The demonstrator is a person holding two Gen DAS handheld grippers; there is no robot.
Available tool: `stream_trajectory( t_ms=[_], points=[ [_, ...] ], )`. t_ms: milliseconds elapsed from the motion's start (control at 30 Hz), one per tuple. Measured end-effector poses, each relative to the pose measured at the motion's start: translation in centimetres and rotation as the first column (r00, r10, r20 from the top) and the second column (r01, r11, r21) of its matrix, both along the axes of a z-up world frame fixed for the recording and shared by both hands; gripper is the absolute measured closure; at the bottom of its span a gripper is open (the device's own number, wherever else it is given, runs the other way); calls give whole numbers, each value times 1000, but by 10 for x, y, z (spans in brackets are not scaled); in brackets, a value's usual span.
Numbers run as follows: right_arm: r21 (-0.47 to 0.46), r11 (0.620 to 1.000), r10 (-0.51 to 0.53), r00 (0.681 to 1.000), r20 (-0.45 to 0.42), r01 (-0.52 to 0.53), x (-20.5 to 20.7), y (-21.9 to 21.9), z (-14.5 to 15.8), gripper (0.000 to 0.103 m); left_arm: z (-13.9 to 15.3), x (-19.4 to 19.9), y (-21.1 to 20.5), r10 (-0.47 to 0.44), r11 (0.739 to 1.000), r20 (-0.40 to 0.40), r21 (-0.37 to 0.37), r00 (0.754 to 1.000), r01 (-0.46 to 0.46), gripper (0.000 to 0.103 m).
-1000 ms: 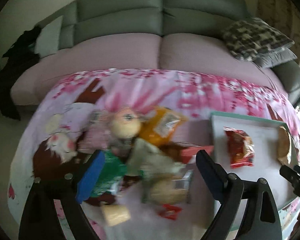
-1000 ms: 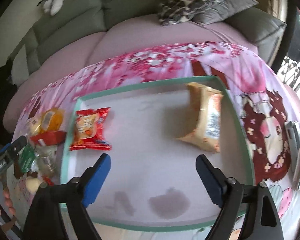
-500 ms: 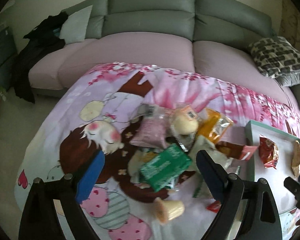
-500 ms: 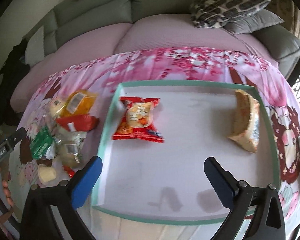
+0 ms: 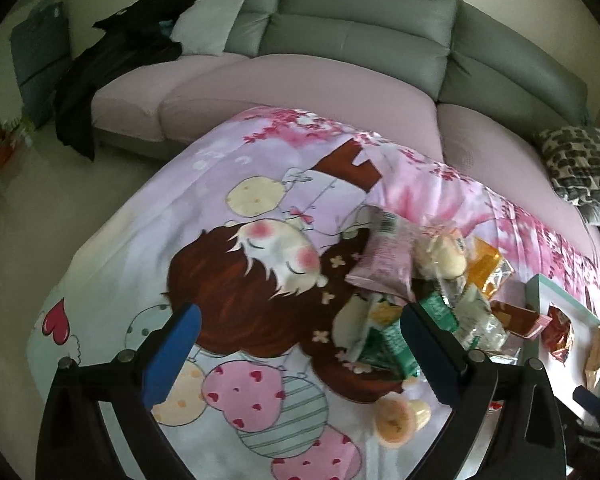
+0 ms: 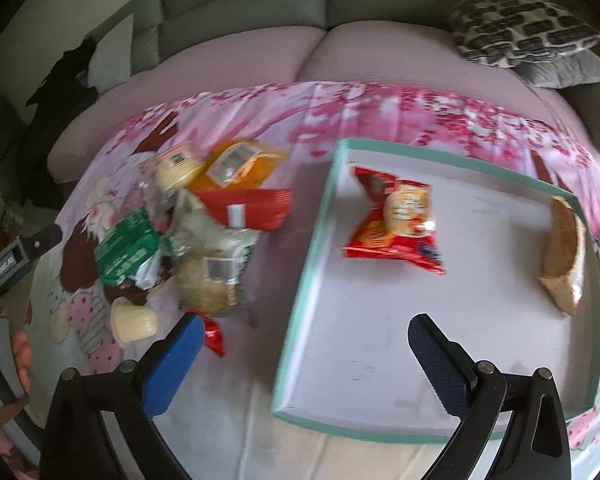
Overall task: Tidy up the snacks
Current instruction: 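Return both tools to the snack pile, then grasp the yellow pudding cup with the left tool while the right tool grasps the small red candy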
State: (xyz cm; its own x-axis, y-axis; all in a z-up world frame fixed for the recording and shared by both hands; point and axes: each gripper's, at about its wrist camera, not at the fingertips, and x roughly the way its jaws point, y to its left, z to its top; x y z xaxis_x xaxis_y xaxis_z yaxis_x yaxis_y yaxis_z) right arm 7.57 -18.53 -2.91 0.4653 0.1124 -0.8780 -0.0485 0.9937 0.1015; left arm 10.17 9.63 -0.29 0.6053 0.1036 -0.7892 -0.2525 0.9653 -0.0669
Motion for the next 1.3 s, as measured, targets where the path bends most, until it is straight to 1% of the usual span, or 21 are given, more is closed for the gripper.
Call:
stream_trajectory(
  t_ms=[100, 267, 367, 433, 467, 500, 533, 567, 633, 667, 733, 767, 833, 900, 933, 1067, 1167, 1200, 1300],
  points=[
    [2, 999, 44, 999, -16, -44, 0, 16, -4, 0, -3, -2, 1, -20, 1000, -9, -1, 1000, 20, 3],
    [-5, 994, 110, 993, -33, -110, -5, 41, -12, 1, -11, -5, -11, -108, 994, -54, -4, 993, 108, 3],
    [13, 991, 132, 991, -34, -132, -7, 52, -17, 5, -21, -7, -20, -152, 988, -88, -12, 984, 152, 3],
    [19, 989, 145, 989, -34, -145, -8, 57, -20, 15, -28, -10, -24, -176, 984, -111, -22, 978, 174, 3],
    [21, 989, 146, 989, -37, -145, -8, 58, -22, 18, -31, -10, -27, -186, 982, -122, -31, 975, 184, 3],
    [23, 989, 147, 988, -40, -146, -7, 59, -24, 22, -33, -11, -29, -199, 980, -128, -40, 972, 195, 3],
    [26, 988, 151, 988, -42, -150, -7, 60, -25, 28, -35, -11, -32, -219, 975, -130, -52, 967, 214, 3],
    [27, 988, 154, 987, -43, -153, -6, 60, -27, 31, -37, -12, -35, -239, 971, -128, -64, 963, 232, 3],
    [26, 987, 160, 986, -44, -159, -5, 62, -29, 41, -39, -12, -41, -267, 963, -126, -76, 955, 259, 3],
    [28, 986, 163, 986, -43, -162, -5, 63, -30, 42, -40, -12, -44, -283, 958, -124, -81, 951, 274, 3],
    [34, 985, 172, 984, -40, -170, -4, 65, -31, 50, -42, -11, -50, -308, 950, -128, -90, 943, 298, 3],
    [37, 984, 174, 984, -38, -173, -3, 65, -33, 52, -45, -10, -53, -310, 950, -140, -66, 940, 304, 4],
    [46, 984, 173, 984, -41, -172, 0, 66, -36, 54, -51, -9, -58, -324, 946, -162, -66, 932, 317, 9],
    [47, 984, 172, 984, -44, -170, 0, 65, -38, 59, -55, -8, -63, -338, 941, -176, -74, 925, 330, 19],
    [47, 984, 172, 984, -44, -170, 1, 64, -40, 61, -58, -6, -65, -346, 938, -183, -80, 920, 337, 21],
    [51, 983, 178, 983, -55, -175, 3, 65, -48, 62, -66, -4, -71, -370, 929, -200, -106, 907, 355, 33],
    [54, 982, 185, 981, -58, -182, 4, 66, -53, 62, -68, -4, -74, -373, 928, -213, -101, 903, 360, 39],
    [53, 981, 188, 981, -57, -185, 4, 67, -54, 62, -70, -3, -73, -371, 928, -217, -100, 903, 358, 43],
    [45, 981, 193, 980, -48, -191, 5, 67, -55, 68, -73, -2, -71, -370, 929, -217, -112, 903, 353, 46]
  ],
)
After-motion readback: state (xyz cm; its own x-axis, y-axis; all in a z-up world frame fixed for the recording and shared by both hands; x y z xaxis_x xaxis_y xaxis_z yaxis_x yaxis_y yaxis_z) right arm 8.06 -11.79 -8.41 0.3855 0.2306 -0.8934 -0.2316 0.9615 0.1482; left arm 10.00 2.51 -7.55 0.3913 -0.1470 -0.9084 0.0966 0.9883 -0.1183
